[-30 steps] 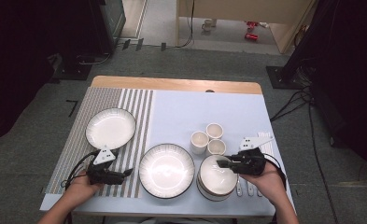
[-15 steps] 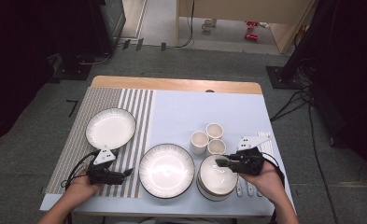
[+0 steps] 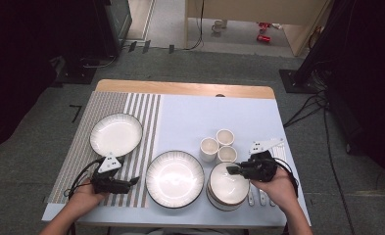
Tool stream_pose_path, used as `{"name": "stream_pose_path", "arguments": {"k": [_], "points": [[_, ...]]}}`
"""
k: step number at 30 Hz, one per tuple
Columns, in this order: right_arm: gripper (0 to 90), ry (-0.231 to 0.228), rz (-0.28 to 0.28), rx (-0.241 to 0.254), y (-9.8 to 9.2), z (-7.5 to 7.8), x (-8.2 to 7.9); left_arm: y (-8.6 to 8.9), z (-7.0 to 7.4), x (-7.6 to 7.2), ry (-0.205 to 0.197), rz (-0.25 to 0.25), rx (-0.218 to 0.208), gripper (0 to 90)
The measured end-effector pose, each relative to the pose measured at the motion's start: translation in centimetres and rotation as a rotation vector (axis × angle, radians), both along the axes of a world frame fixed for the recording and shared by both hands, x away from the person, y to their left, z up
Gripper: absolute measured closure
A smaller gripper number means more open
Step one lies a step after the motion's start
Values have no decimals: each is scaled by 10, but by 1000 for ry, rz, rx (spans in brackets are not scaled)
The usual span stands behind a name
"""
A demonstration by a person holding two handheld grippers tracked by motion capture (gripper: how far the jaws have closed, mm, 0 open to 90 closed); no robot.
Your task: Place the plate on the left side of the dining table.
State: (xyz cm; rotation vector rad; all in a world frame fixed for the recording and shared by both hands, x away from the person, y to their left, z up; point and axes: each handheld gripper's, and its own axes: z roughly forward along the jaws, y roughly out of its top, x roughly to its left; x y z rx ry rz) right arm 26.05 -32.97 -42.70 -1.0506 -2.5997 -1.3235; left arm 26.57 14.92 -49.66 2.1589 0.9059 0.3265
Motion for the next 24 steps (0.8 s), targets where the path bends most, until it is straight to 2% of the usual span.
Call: {"name": "stream_pose_path", "arguments": {"k": [8,13,24], "points": [[826,41,-33,18,-3,1,1,0,0,0,0,0,-1,138],[827,95,-75,14,-3,4,2,0,0,0,0,0,0,138],[827,84,-124,41,-6,14,1,0,0,0,-2,0,2,138]]}}
